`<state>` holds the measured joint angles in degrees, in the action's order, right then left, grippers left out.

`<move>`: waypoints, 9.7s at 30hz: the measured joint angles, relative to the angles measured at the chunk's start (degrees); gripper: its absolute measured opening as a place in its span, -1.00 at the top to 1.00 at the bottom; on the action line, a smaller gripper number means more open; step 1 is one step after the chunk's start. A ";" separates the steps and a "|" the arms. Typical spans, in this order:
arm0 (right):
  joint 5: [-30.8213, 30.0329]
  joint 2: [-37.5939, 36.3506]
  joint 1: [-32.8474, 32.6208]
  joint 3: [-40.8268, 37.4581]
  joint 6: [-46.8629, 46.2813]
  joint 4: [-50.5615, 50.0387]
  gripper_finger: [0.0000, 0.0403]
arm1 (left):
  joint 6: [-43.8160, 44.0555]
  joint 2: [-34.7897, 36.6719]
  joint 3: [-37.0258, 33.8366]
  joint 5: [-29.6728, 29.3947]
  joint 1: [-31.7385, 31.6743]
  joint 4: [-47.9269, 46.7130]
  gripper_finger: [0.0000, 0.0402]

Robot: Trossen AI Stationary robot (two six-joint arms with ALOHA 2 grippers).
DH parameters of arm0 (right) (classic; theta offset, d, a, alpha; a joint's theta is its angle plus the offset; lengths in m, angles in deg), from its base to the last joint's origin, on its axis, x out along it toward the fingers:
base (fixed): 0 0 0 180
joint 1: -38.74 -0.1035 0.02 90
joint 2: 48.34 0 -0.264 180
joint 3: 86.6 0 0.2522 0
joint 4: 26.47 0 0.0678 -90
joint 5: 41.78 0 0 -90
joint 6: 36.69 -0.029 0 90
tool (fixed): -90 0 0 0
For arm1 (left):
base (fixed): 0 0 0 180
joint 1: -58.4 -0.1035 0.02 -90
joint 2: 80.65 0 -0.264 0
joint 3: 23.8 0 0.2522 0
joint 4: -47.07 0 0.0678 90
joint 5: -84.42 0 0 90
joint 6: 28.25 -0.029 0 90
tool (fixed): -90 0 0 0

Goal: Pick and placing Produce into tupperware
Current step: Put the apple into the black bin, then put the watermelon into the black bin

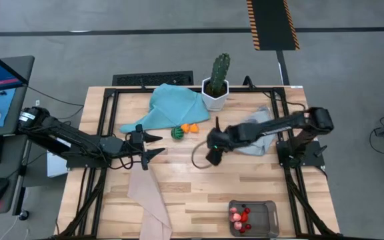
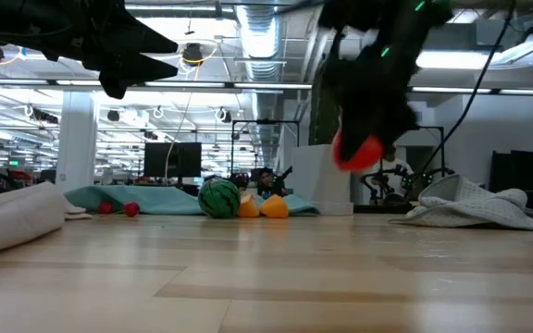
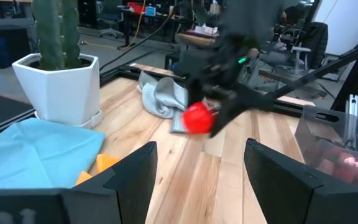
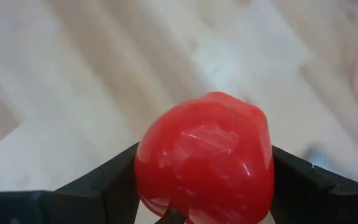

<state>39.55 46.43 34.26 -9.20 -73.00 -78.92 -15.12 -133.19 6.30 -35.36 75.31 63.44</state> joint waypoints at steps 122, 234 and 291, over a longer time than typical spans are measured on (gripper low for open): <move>-20.37 -40.25 -30.18 -27.23 27.09 50.04 -0.91 | 2.71 0.02 -0.02 -0.57 0.00 0.81 -0.15; -12.35 -84.69 -1.77 -57.55 25.70 41.78 -0.91 | 74.38 -39.17 42.09 1.03 -12.67 -59.28 -0.55; -12.27 -84.01 -1.81 -57.58 25.74 33.41 -0.91 | 67.65 -53.68 46.10 13.06 -26.29 -56.51 -0.99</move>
<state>27.29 -37.57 32.45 -66.78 -47.25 -45.51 52.53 -186.87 52.39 -22.30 49.02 6.93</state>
